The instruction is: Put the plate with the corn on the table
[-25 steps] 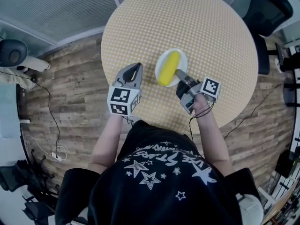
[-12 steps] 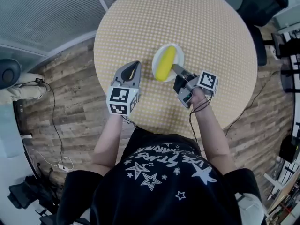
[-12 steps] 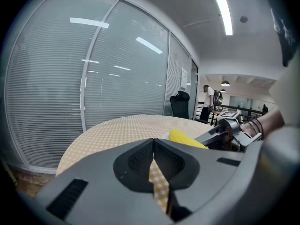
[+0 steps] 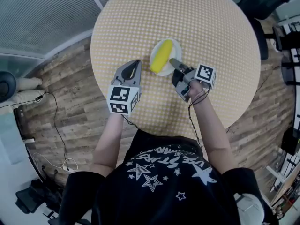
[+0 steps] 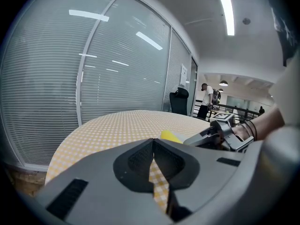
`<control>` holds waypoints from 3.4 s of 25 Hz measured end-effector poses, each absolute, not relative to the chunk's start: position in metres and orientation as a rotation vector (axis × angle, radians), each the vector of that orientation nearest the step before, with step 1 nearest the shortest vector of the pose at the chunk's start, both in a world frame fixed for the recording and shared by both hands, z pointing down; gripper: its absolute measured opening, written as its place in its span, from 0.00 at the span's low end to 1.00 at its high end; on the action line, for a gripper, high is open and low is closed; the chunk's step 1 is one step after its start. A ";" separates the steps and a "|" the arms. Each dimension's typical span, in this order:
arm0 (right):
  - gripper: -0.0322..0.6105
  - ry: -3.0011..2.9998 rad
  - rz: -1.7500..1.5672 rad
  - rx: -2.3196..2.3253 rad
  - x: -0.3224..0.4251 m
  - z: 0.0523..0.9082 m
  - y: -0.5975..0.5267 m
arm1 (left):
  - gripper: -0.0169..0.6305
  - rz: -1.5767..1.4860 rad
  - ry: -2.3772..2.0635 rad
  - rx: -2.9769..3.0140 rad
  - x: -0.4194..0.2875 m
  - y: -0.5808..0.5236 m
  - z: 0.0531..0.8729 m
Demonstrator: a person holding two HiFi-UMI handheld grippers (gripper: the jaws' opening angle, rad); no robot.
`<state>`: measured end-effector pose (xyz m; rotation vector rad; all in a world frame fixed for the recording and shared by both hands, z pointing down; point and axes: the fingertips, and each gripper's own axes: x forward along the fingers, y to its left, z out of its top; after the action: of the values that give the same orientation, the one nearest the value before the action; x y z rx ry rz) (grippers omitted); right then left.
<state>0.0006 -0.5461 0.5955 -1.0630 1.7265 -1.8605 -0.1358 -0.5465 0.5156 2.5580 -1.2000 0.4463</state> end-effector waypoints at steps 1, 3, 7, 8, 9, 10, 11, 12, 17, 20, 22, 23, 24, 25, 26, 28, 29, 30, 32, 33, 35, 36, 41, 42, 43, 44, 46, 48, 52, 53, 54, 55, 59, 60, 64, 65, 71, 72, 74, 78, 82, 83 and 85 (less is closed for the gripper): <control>0.12 1.703 -1.869 -1.058 0.001 0.599 -0.546 | 0.04 0.448 -1.197 2.557 -0.134 -0.547 0.517; 0.12 1.667 -1.876 -1.056 0.004 0.604 -0.546 | 0.04 0.452 -1.191 2.558 -0.130 -0.547 0.518; 0.12 1.649 -1.883 -1.088 0.005 0.609 -0.548 | 0.04 0.457 -1.178 2.558 -0.126 -0.547 0.521; 0.12 1.646 -1.890 -1.100 0.005 0.611 -0.550 | 0.04 0.458 -1.176 2.555 -0.127 -0.549 0.523; 0.12 1.645 -1.895 -1.110 0.004 0.612 -0.553 | 0.04 0.457 -1.175 2.551 -0.127 -0.551 0.524; 0.12 1.645 -1.897 -1.118 0.004 0.612 -0.556 | 0.04 0.456 -1.173 2.547 -0.128 -0.553 0.525; 0.12 1.646 -1.896 -1.124 0.003 0.612 -0.560 | 0.04 0.454 -1.171 2.543 -0.128 -0.554 0.526; 0.12 1.646 -1.895 -1.131 0.002 0.612 -0.563 | 0.04 0.454 -1.167 2.541 -0.129 -0.555 0.528; 0.12 1.670 -1.899 -1.212 0.000 0.615 -0.574 | 0.04 0.456 -1.142 2.540 -0.126 -0.557 0.535; 0.12 1.685 -1.898 -1.275 0.001 0.614 -0.575 | 0.04 0.452 -1.131 2.538 -0.122 -0.555 0.535; 0.12 1.698 -1.898 -1.331 0.003 0.617 -0.575 | 0.04 0.451 -1.124 2.538 -0.120 -0.553 0.536; 0.12 1.705 -1.896 -1.361 0.004 0.618 -0.575 | 0.04 0.452 -1.121 2.539 -0.119 -0.552 0.537; 0.12 1.717 -1.890 -1.391 0.004 0.619 -0.576 | 0.04 0.454 -1.119 2.539 -0.120 -0.550 0.538; 0.12 1.737 -1.880 -1.419 0.004 0.620 -0.577 | 0.04 0.455 -1.117 2.539 -0.120 -0.550 0.538; 0.12 1.762 -1.870 -1.444 0.004 0.620 -0.578 | 0.04 0.456 -1.116 2.538 -0.120 -0.549 0.538; 0.12 1.811 -1.859 -1.493 0.003 0.618 -0.580 | 0.04 0.456 -1.118 2.538 -0.121 -0.548 0.537; 0.13 1.837 -1.855 -1.520 0.003 0.618 -0.581 | 0.04 0.456 -1.120 2.538 -0.122 -0.547 0.537; 0.13 1.866 -1.849 -1.549 0.002 0.618 -0.581 | 0.04 0.455 -1.122 2.537 -0.123 -0.547 0.536; 0.13 1.935 -1.830 -1.611 0.002 0.618 -0.580 | 0.04 0.455 -1.125 2.537 -0.124 -0.545 0.535; 0.13 1.972 -1.816 -1.642 0.003 0.618 -0.579 | 0.04 0.455 -1.126 2.538 -0.124 -0.544 0.535; 0.13 2.031 -1.790 -1.694 0.007 0.618 -0.577 | 0.04 0.455 -1.128 2.541 -0.124 -0.543 0.533; 0.13 2.047 -1.784 -1.710 0.008 0.618 -0.577 | 0.04 0.454 -1.129 2.542 -0.124 -0.542 0.532; 0.14 2.076 -1.768 -1.755 0.013 0.620 -0.569 | 0.04 0.450 -1.126 2.550 -0.124 -0.538 0.530; 0.14 2.084 -1.757 -1.773 0.016 0.620 -0.566 | 0.04 0.449 -1.124 2.554 -0.124 -0.537 0.529; 0.15 2.093 -1.741 -1.793 0.019 0.619 -0.564 | 0.04 0.448 -1.123 2.558 -0.123 -0.535 0.528; 0.15 2.100 -1.723 -1.812 0.023 0.618 -0.561 | 0.04 0.447 -1.122 2.561 -0.122 -0.534 0.527; 0.15 2.107 -1.691 -1.832 0.032 0.615 -0.556 | 0.04 0.448 -1.122 2.570 -0.119 -0.530 0.523; 0.15 2.109 -1.653 -1.830 0.039 0.608 -0.552 | 0.04 0.447 -1.125 2.580 -0.117 -0.527 0.519; 0.15 2.169 -1.494 -1.795 0.045 0.580 -0.546 | 0.04 0.430 -1.148 2.597 -0.113 -0.518 0.504; 0.15 2.200 -1.440 -1.790 0.045 0.572 -0.544 | 0.04 0.424 -1.155 2.601 -0.111 -0.515 0.500; 0.15 2.233 -1.386 -1.787 0.045 0.564 -0.542 | 0.04 0.420 -1.161 2.606 -0.111 -0.512 0.496; 0.15 2.265 -1.336 -1.787 0.044 0.557 -0.540 | 0.04 0.417 -1.166 2.609 -0.110 -0.509 0.494; 0.14 2.381 -1.184 -1.760 0.037 0.532 -0.527 | 0.04 0.425 -1.185 2.614 -0.108 -0.490 0.485; 0.14 2.410 -1.156 -1.749 0.037 0.527 -0.523 | 0.04 0.426 -1.191 2.616 -0.106 -0.484 0.482; 0.13 2.538 -1.043 -1.712 0.037 0.512 -0.501 | 0.04 0.424 -1.221 2.627 -0.094 -0.462 0.469; 0.13 2.565 -1.016 -1.706 0.037 0.509 -0.496 | 0.04 0.423 -1.229 2.630 -0.090 -0.457 0.466; 0.11 2.656 -0.900 -1.628 0.049 0.490 -0.455 | 0.04 0.411 -1.265 2.637 -0.061 -0.424 0.455; 0.11 2.674 -0.881 -1.616 0.053 0.487 -0.448 | 0.04 0.408 -1.269 2.639 -0.055 -0.418 0.452; 0.10 2.704 -0.846 -1.591 0.061 0.480 -0.433 | 0.04 0.401 -1.271 2.645 -0.042 -0.405 0.446; 0.09 2.718 -0.807 -1.547 0.079 0.470 -0.404 | 0.04 0.402 -1.280 2.659 -0.020 -0.377 0.440; 0.09 2.732 -0.754 -1.509 0.091 0.459 -0.376 | 0.04 0.398 -1.300 2.653 -0.004 -0.349 0.437; 0.09 2.742 -0.743 -1.496 0.094 0.456 -0.370 | 0.04 0.399 -1.304 2.651 0.001 -0.343 0.436; 0.09 2.759 -0.726 -1.478 0.103 0.453 -0.359 | 0.04 0.401 -1.310 2.650 0.012 -0.331 0.434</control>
<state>0.1028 -0.3594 0.4532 -1.4784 2.7589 -0.7255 0.0118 -0.3305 0.4344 2.6499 -1.3102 0.4013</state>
